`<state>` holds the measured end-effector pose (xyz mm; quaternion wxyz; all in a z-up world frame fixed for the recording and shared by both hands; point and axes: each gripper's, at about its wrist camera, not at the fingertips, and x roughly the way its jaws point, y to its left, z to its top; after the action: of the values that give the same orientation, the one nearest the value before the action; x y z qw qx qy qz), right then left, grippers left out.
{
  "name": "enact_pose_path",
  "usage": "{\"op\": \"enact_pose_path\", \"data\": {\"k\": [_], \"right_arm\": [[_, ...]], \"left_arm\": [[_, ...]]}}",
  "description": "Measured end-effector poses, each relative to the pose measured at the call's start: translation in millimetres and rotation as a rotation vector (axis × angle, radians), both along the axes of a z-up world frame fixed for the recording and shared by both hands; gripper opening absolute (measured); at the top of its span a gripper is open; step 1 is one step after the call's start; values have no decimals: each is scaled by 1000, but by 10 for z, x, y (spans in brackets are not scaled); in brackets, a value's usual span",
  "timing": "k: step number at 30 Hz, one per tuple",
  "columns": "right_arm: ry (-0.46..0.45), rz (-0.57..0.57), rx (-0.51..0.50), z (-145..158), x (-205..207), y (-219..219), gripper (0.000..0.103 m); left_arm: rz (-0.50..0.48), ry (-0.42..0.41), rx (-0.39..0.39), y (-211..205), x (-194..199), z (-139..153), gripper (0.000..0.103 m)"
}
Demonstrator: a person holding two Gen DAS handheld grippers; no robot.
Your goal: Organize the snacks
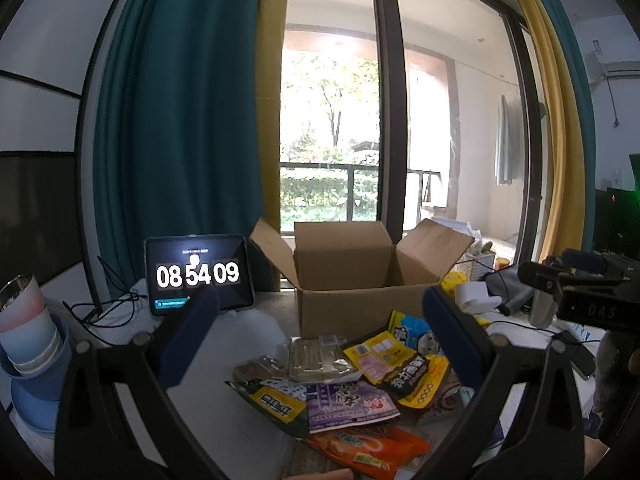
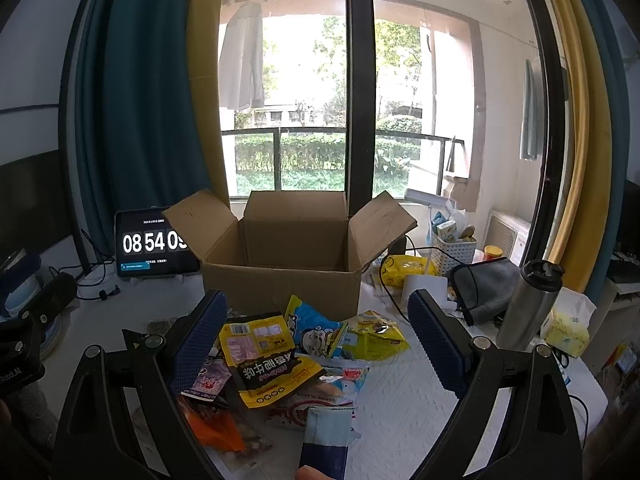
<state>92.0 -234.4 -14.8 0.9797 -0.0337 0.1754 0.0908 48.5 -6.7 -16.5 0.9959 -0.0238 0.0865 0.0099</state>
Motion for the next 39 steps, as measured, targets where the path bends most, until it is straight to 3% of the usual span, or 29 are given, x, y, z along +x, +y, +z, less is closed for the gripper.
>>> {"op": "enact_pose_path", "data": {"k": [6,11,24,31,35,39], "right_arm": [[8,2,3,-30,10,-3,94],[50,-5,9,-182,75,-29,94],[303,-44,-33,-1089,471,-217,94],[418,-14,-39,-1498,501,-254,94],[457,2,-37,-1646,503,-231,94],[477,9,-27,-1709,519,-241,94]], "left_arm": [[2,20,0,-12,24,-40,102],[-2,86,5,11,101,-166,102],[-64,460,-80,154,538,-1058,102],[-109,594,-137,79,598,-1424,102],[-140,604,-170,15,570,-1416,102],[-209,611,-126,-212,645,-1355,102]]}}
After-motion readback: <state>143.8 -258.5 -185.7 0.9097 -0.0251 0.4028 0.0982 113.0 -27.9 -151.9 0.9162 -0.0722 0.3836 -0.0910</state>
